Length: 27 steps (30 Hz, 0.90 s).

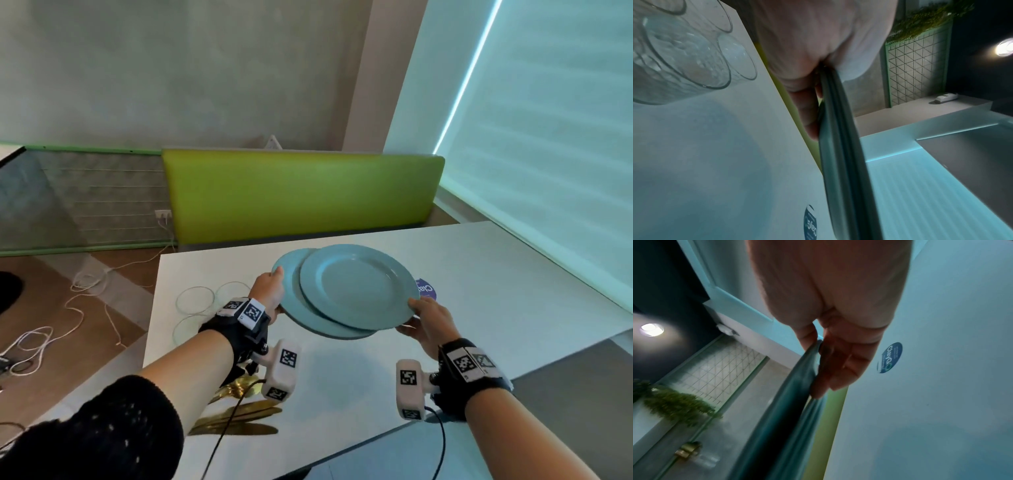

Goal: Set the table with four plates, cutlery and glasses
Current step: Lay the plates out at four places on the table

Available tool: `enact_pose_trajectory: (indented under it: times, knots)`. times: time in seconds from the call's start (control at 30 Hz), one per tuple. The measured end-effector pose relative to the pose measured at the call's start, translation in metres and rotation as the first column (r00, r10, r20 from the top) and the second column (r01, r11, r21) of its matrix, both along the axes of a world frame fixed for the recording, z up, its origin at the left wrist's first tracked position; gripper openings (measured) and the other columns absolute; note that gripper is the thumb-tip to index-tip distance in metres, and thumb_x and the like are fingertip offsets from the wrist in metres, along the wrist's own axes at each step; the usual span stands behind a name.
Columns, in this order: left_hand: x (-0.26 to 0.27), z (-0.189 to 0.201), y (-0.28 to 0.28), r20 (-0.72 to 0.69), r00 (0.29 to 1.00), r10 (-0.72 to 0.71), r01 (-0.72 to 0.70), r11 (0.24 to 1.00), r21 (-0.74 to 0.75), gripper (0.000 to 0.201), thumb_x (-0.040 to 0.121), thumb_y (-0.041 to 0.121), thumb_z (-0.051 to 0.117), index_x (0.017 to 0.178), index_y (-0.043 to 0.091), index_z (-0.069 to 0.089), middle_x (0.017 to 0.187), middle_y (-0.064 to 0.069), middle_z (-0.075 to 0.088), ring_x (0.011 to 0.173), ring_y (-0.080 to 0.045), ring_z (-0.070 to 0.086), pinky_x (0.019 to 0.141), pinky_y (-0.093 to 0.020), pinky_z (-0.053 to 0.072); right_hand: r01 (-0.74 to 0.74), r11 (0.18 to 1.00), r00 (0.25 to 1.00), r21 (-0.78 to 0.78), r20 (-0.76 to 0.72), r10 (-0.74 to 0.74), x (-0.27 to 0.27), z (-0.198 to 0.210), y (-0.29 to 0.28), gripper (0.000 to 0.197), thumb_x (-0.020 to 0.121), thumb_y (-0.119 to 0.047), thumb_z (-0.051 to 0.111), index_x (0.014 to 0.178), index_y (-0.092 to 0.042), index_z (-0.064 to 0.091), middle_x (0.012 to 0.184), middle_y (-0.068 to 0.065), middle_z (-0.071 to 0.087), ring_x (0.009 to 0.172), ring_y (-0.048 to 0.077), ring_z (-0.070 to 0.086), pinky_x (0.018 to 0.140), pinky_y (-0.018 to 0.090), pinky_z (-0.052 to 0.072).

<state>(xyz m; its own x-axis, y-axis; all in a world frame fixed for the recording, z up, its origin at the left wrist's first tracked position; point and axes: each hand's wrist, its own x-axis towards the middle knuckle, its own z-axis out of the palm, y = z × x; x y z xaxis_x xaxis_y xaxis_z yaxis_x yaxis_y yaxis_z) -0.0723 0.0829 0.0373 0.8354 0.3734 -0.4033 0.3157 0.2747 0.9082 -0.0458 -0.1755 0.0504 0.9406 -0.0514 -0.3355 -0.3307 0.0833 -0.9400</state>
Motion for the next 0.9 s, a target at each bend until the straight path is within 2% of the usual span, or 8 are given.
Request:
enact_pose_trajectory:
  times: [0.1, 0.13, 0.2, 0.33, 0.53, 0.73, 0.83, 0.9]
  knots:
    - [0.029, -0.026, 0.002, -0.027, 0.999, 0.031, -0.028, 0.992, 0.121, 0.054, 0.087, 0.045, 0.038, 0.114, 0.002, 0.056, 0.109, -0.021, 0.065, 0.094, -0.036, 0.065, 0.075, -0.044, 0.056, 0.061, 0.996, 0.998, 0.061, -0.028, -0.06, 0.01, -0.007, -0.023, 0.019, 0.096, 0.0, 0.038, 0.111, -0.006, 0.048, 0.081, 0.01, 0.056, 0.065, 0.026, 0.054, 0.039, 0.022, 0.052]
    - [0.043, -0.044, 0.006, -0.039, 0.997, 0.059, -0.052, 0.985, 0.162, 0.062, 0.079, 0.051, 0.037, 0.114, 0.004, 0.055, 0.111, -0.022, 0.065, 0.097, -0.038, 0.065, 0.084, -0.051, 0.054, 0.08, 0.995, 0.996, 0.063, -0.041, -0.077, 0.014, -0.01, -0.031, 0.019, 0.097, 0.001, 0.038, 0.112, -0.006, 0.048, 0.081, 0.01, 0.056, 0.066, 0.026, 0.054, 0.038, 0.022, 0.052]
    - [0.062, -0.068, 0.013, -0.053, 0.991, 0.122, -0.108, 0.97, 0.216, 0.069, 0.072, 0.056, 0.035, 0.116, 0.006, 0.054, 0.114, -0.022, 0.064, 0.102, -0.039, 0.063, 0.09, -0.056, 0.051, 0.129, 0.988, 0.99, 0.08, -0.064, -0.124, 0.023, -0.017, -0.047, 0.02, 0.097, 0.001, 0.038, 0.112, -0.007, 0.047, 0.081, 0.011, 0.055, 0.066, 0.027, 0.053, 0.036, 0.022, 0.051]
    - [0.045, -0.03, 0.004, -0.064, 0.965, 0.253, -0.226, 0.933, 0.282, 0.051, 0.093, 0.043, 0.036, 0.124, 0.005, 0.05, 0.12, -0.021, 0.06, 0.108, -0.04, 0.059, 0.093, -0.052, 0.05, 0.229, 0.967, 0.969, 0.108, -0.12, -0.215, 0.037, -0.038, -0.074, 0.016, 0.098, 0.002, 0.036, 0.105, -0.007, 0.048, 0.081, 0.011, 0.054, 0.067, 0.027, 0.053, 0.035, 0.026, 0.052]
    - [0.037, -0.019, 0.022, -0.097, 0.91, 0.404, -0.348, 0.869, 0.353, 0.048, 0.1, 0.033, 0.034, 0.134, 0.0, 0.042, 0.132, -0.024, 0.052, 0.119, -0.039, 0.052, 0.098, -0.042, 0.044, 0.284, 0.956, 0.938, 0.076, -0.231, -0.26, 0.027, -0.079, -0.083, 0.024, 0.098, 0.003, 0.034, 0.08, -0.009, 0.046, 0.081, 0.01, 0.052, 0.067, 0.028, 0.052, 0.032, 0.03, 0.05]
    - [0.036, -0.024, 0.045, -0.096, 0.905, 0.415, -0.356, 0.86, 0.364, 0.049, 0.099, 0.034, 0.034, 0.134, 0.001, 0.042, 0.132, -0.023, 0.052, 0.119, -0.038, 0.052, 0.1, -0.046, 0.044, 0.305, 0.951, 0.913, 0.056, -0.3, -0.276, 0.008, -0.114, -0.062, 0.014, 0.1, 0.0, 0.034, 0.102, -0.005, 0.046, 0.085, 0.015, 0.053, 0.066, 0.03, 0.052, 0.031, 0.032, 0.05]
    - [0.036, -0.029, 0.052, -0.088, 0.913, 0.399, -0.345, 0.869, 0.355, 0.049, 0.099, 0.035, 0.035, 0.133, 0.001, 0.043, 0.131, -0.023, 0.053, 0.119, -0.038, 0.053, 0.101, -0.046, 0.044, 0.317, 0.947, 0.905, 0.04, -0.312, -0.29, -0.003, -0.129, -0.051, 0.019, 0.1, -0.001, 0.034, 0.088, -0.005, 0.048, 0.094, 0.019, 0.052, 0.066, 0.03, 0.053, 0.032, 0.033, 0.05]
    - [0.036, -0.033, 0.055, -0.082, 0.92, 0.382, -0.335, 0.879, 0.34, 0.048, 0.098, 0.035, 0.035, 0.132, 0.001, 0.044, 0.13, -0.022, 0.054, 0.118, -0.038, 0.054, 0.1, -0.046, 0.045, 0.331, 0.943, 0.901, 0.028, -0.307, -0.307, -0.009, -0.136, -0.044, 0.016, 0.1, -0.003, 0.034, 0.104, -0.002, 0.049, 0.098, 0.021, 0.053, 0.067, 0.029, 0.053, 0.033, 0.032, 0.05]
